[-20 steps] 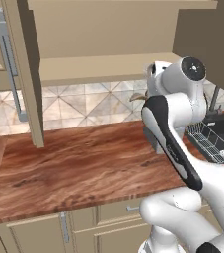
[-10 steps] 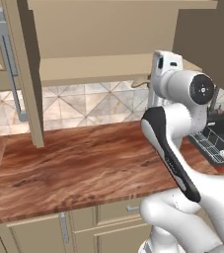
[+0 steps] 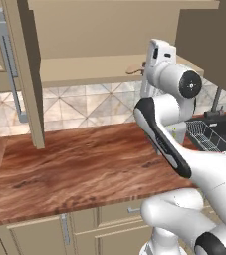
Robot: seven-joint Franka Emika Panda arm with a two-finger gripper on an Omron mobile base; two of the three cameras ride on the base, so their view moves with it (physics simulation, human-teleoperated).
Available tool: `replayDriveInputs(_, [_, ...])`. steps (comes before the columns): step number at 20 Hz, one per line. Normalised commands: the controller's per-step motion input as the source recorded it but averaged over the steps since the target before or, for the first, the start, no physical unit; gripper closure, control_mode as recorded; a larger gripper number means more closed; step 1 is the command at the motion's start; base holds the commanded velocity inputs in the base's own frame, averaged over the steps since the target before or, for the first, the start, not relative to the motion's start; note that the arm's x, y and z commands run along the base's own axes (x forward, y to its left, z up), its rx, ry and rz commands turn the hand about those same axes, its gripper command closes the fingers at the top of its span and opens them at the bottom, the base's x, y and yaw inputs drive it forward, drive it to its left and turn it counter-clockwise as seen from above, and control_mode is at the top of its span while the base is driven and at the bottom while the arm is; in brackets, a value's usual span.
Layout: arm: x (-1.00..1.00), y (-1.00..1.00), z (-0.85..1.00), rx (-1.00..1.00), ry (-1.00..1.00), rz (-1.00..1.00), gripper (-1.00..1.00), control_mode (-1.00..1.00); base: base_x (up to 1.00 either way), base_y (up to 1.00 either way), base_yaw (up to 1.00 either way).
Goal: Organize the utensils by type. Pick up the wooden spoons from the counter and place them in the open cabinet. Then pick up the metallic utensils from the counter and place them in the open drawer.
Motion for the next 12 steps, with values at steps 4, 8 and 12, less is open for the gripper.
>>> replayDriveInputs(4, [0.49,0.01,0.34,0.07,0.03,0.00,1.00,-1.00,0.00,0.00,0.00])
replayDriveInputs(8, [0.44,0.07,0.02,0.01,0.00,0.00,1.00,-1.00,0.00,0.00,0.00])
replayDriveInputs(12, [0.58,0.01,0.00,0.02,0.00,0.00,1.00,-1.00,0.00,0.00,0.00])
